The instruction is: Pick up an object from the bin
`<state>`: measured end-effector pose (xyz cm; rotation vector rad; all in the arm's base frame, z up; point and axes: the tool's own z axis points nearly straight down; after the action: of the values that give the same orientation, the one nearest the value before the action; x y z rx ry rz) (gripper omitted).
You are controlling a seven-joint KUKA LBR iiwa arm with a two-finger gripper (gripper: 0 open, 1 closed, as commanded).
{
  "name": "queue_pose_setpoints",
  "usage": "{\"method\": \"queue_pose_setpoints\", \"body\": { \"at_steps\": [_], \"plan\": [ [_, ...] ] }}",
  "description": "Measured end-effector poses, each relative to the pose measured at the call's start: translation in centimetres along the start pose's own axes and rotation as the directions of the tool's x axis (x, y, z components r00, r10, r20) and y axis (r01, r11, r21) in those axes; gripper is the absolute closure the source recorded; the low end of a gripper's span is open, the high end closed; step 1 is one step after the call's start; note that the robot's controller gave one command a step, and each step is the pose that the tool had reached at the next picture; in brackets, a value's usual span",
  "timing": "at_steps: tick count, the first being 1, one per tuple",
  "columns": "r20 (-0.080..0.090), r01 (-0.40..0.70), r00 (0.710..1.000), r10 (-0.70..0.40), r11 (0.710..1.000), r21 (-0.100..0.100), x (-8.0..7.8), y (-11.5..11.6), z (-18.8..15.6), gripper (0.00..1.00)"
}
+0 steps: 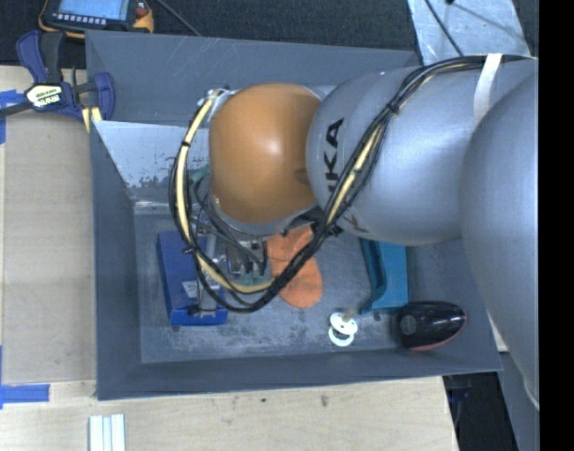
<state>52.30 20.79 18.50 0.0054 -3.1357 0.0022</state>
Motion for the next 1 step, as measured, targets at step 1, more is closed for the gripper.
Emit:
{"method": "queue_pose_setpoints", "body": {
  "at_steps": [1],
  "plan": [
    [0.008, -0.003, 1.0, 0.003, 1.0, -0.002, -0.17, -0.1, -0.49, 0.0]
  ]
}}
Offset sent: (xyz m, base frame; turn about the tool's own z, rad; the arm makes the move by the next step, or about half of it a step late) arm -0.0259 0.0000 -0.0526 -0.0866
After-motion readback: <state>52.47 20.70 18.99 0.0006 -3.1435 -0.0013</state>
